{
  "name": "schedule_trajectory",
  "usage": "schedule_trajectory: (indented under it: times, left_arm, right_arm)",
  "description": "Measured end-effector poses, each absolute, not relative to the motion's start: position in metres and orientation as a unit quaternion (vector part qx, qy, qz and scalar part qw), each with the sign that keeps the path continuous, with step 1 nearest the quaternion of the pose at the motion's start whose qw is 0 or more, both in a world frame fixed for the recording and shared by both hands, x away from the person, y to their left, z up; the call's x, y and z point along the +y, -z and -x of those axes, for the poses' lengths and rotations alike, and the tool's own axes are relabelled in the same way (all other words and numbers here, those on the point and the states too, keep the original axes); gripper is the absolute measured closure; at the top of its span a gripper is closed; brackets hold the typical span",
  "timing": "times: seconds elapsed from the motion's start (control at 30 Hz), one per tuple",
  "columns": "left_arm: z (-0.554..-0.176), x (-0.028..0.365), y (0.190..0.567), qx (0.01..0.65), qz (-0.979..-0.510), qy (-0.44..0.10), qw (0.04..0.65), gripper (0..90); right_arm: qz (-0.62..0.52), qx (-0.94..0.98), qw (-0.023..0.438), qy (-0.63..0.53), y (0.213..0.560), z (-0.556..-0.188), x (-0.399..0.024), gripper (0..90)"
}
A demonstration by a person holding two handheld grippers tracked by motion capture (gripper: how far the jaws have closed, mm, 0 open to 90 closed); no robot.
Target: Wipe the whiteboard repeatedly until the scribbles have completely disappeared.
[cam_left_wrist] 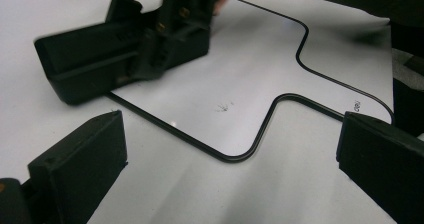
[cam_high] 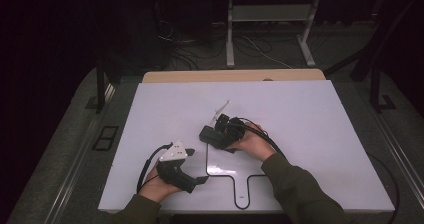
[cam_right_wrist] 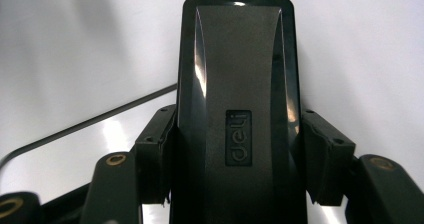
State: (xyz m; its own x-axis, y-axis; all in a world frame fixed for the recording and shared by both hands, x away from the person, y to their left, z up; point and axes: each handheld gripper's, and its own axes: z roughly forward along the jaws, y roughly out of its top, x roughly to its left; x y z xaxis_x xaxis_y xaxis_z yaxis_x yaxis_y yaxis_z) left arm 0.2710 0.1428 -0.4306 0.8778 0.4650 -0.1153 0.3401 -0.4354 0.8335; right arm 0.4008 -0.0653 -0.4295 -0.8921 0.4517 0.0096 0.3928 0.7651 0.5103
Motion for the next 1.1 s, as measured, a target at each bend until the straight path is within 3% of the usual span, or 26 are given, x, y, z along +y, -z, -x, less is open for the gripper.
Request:
schedule_trajectory:
  times: [0.13, 0.4, 0.67, 0.9, 1.1]
  left_arm:
    - [-0.271, 0.143, 0.431, 0.239, -0.844, -0.065, 0.475, 0.0]
    - [-0.271, 0.143, 0.430, 0.237, -0.845, -0.067, 0.475, 0.0]
    - [-0.271, 0.145, 0.431, 0.240, -0.844, -0.067, 0.474, 0.0]
    - [-0.270, 0.143, 0.430, 0.238, -0.845, -0.068, 0.475, 0.0]
    - [-0.270, 0.144, 0.430, 0.239, -0.843, -0.068, 0.477, 0.0]
  right_arm:
    - [-0.242, 0.934, 0.057, -0.257, 0.429, -0.409, -0.067, 38.7]
    - [-0.191, 0.947, 0.049, -0.255, 0.429, -0.380, -0.056, 38.7]
    - [-0.247, 0.931, 0.069, -0.259, 0.430, -0.411, -0.068, 38.7]
    - [-0.173, 0.949, 0.032, -0.262, 0.429, -0.381, -0.050, 38.6]
    - [-0.179, 0.950, 0.045, -0.253, 0.425, -0.379, -0.056, 38.3]
